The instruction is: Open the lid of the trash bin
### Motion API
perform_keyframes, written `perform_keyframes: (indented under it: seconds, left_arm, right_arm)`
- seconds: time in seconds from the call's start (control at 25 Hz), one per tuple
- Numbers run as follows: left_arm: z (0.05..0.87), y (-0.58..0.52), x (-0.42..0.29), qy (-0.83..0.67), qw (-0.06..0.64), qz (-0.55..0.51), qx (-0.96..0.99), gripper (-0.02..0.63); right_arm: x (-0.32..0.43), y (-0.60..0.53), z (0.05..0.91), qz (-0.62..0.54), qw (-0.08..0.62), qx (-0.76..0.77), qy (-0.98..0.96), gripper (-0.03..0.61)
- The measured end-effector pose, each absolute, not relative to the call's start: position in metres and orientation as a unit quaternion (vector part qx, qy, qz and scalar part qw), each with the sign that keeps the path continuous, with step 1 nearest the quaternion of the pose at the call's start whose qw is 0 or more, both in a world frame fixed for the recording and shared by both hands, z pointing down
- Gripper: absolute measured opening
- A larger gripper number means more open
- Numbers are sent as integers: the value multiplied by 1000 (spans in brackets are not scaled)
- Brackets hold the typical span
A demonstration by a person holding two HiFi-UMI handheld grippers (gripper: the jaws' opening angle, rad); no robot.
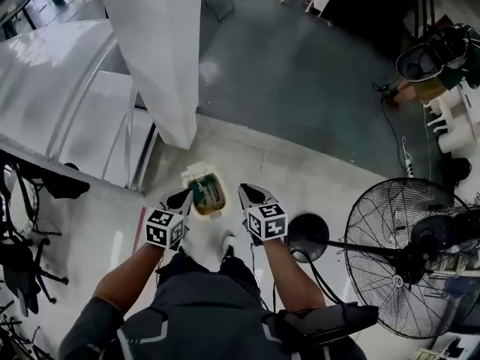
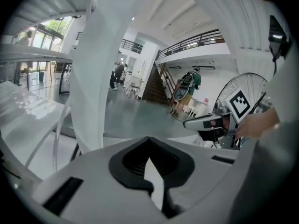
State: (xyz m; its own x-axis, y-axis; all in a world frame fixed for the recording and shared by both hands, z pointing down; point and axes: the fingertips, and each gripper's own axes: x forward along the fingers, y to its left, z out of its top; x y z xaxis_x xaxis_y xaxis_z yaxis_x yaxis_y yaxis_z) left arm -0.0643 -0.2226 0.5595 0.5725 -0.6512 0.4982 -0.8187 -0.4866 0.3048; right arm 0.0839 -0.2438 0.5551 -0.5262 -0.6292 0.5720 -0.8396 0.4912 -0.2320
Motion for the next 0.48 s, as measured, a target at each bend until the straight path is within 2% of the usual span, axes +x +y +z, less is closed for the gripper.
perform_keyframes:
  seconds: [0.16,0.48]
  left_arm:
    - [509,-214,-56,-404,273,122,864,8]
    - [388,-219,-49,-379,220,27,898,8]
  right_arm:
    - [92,-239,510,222,189,442,-848,28]
    - [116,-250,407,168,136,468,-857,29]
